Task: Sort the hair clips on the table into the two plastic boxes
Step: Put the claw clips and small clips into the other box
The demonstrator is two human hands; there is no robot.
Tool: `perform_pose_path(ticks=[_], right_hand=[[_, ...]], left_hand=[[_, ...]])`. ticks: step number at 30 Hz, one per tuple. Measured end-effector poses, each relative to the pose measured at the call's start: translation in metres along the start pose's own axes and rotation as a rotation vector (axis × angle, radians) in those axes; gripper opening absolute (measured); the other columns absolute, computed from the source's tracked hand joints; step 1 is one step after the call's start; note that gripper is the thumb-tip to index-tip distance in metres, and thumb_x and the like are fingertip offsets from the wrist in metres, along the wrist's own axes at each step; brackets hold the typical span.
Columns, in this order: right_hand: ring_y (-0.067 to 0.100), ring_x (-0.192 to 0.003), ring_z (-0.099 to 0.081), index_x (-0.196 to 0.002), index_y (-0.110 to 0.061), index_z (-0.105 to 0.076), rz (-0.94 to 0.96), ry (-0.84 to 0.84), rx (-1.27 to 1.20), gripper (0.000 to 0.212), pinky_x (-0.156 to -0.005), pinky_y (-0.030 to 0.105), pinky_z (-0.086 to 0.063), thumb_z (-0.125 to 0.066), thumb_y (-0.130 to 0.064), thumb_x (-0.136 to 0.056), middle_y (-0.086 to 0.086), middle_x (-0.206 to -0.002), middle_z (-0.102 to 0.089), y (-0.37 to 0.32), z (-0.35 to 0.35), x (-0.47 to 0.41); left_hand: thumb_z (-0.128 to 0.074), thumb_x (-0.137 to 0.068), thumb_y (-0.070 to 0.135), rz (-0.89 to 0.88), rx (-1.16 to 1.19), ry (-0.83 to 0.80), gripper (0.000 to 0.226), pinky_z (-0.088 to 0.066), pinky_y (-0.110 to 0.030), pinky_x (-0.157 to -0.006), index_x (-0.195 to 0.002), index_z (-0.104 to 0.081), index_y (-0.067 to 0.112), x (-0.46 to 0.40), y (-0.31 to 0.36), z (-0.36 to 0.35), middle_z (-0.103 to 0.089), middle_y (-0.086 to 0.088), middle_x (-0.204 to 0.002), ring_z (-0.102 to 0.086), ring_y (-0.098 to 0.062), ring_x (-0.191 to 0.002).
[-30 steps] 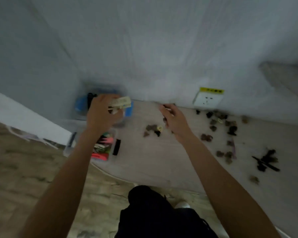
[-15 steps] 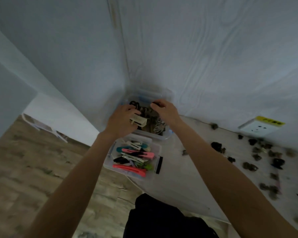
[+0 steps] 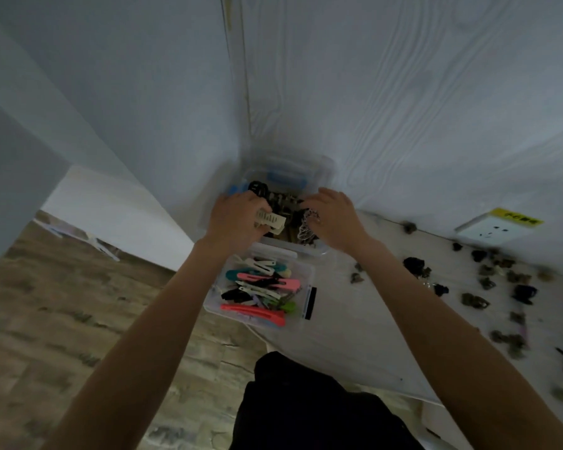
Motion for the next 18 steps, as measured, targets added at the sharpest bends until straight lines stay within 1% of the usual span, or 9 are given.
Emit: perform_pose_path(ticks=[1,3,6,7,9,11,14,16,18], right_hand=[[0.024,-0.136,-0.033,-0.122,-0.024,-0.057,0.001,-0.040,0.031,0.034,-0.114,0.049,-0.019,-0.049,-0.020,-0.089,-0.002,-0.139,-0.049,-0.001,-0.004,0.003],[0.021,-0.140,-0.023,-0.124,-0.027,-0.056,-0.006,-0.052,0.043,0.033,-0.115,0.051,-0.011,-0.049,-0.024,-0.092,-0.005,-0.143,-0.043,-0.001,-0.008,0.009],[0.023,-0.139,-0.024,-0.123,-0.027,-0.056,0.028,0.009,0.043,0.033,-0.114,0.052,-0.007,-0.052,-0.029,-0.091,-0.005,-0.141,-0.045,-0.007,-0.006,0.012],[0.024,-0.137,-0.027,-0.124,-0.026,-0.056,0.053,0.017,0.042,0.036,-0.113,0.052,-0.009,-0.056,-0.030,-0.088,-0.004,-0.138,-0.048,-0.012,-0.006,0.012],[0.026,-0.131,-0.036,-0.122,-0.024,-0.058,0.110,0.025,0.044,0.042,-0.110,0.051,-0.014,-0.065,-0.032,-0.080,-0.001,-0.130,-0.056,-0.024,-0.009,0.007],[0.027,-0.124,-0.043,-0.115,-0.023,-0.061,0.121,0.043,0.050,0.043,-0.106,0.048,-0.020,-0.069,-0.035,-0.075,0.002,-0.119,-0.063,-0.035,-0.011,0.001],[0.026,-0.115,-0.047,-0.104,-0.021,-0.063,0.075,0.073,0.019,0.032,-0.098,0.039,-0.025,-0.068,-0.037,-0.077,0.003,-0.106,-0.066,-0.037,-0.006,-0.007],[0.025,-0.116,-0.044,-0.101,-0.023,-0.064,0.057,0.030,0.043,0.030,-0.095,0.038,-0.026,-0.067,-0.040,-0.077,0.003,-0.109,-0.064,-0.032,-0.008,-0.006],[0.026,-0.118,-0.042,-0.098,-0.023,-0.069,0.091,-0.014,0.130,0.030,-0.091,0.038,-0.024,-0.067,-0.043,-0.076,0.001,-0.113,-0.062,-0.029,-0.014,-0.004]], left_hand=[[-0.070,-0.076,0.037,-0.015,-0.012,-0.026,0.034,-0.034,-0.037,-0.090,-0.107,-0.063,0.023,-0.001,0.001,0.001,-0.061,0.000,-0.114,-0.057,-0.022,-0.103],[-0.066,-0.080,0.042,-0.039,-0.001,-0.068,0.035,-0.032,-0.037,-0.093,-0.109,-0.064,0.024,-0.002,0.000,0.002,-0.060,0.001,-0.117,-0.057,-0.021,-0.104],[-0.055,-0.089,0.040,-0.076,-0.028,-0.085,0.032,-0.033,-0.037,-0.094,-0.116,-0.064,0.025,-0.002,-0.002,0.001,-0.060,0.002,-0.124,-0.057,-0.020,-0.111],[-0.051,-0.091,0.040,-0.092,-0.028,-0.086,0.031,-0.036,-0.036,-0.088,-0.113,-0.066,0.023,-0.002,-0.001,-0.001,-0.063,0.000,-0.119,-0.059,-0.022,-0.107],[-0.043,-0.092,0.043,-0.087,0.012,-0.071,0.038,-0.036,-0.031,-0.069,-0.097,-0.070,0.017,-0.002,0.001,-0.001,-0.070,-0.008,-0.096,-0.064,-0.028,-0.088],[-0.047,-0.093,0.037,-0.024,0.088,-0.032,0.033,-0.035,-0.029,-0.060,-0.094,-0.071,0.015,-0.002,0.001,0.002,-0.070,-0.014,-0.085,-0.064,-0.030,-0.078],[-0.057,-0.091,0.029,0.043,0.235,-0.021,0.024,-0.042,-0.026,-0.066,-0.106,-0.070,0.015,-0.001,0.001,0.007,-0.073,-0.012,-0.093,-0.066,-0.025,-0.082],[-0.061,-0.088,0.028,0.044,0.315,-0.027,0.031,-0.045,-0.024,-0.077,-0.117,-0.063,0.017,0.003,0.001,0.012,-0.070,-0.007,-0.107,-0.066,-0.021,-0.095],[-0.061,-0.088,0.025,0.015,0.256,0.007,0.035,-0.045,-0.029,-0.083,-0.122,-0.059,0.018,0.009,-0.001,0.014,-0.064,-0.005,-0.120,-0.060,-0.022,-0.106]])
Point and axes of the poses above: each hand's wrist, its own x-axis away from the middle knuckle, its own z-axis out of the back of the hand, y = z × x, the point moved 5 cm from there along -x, towards the middle knuckle
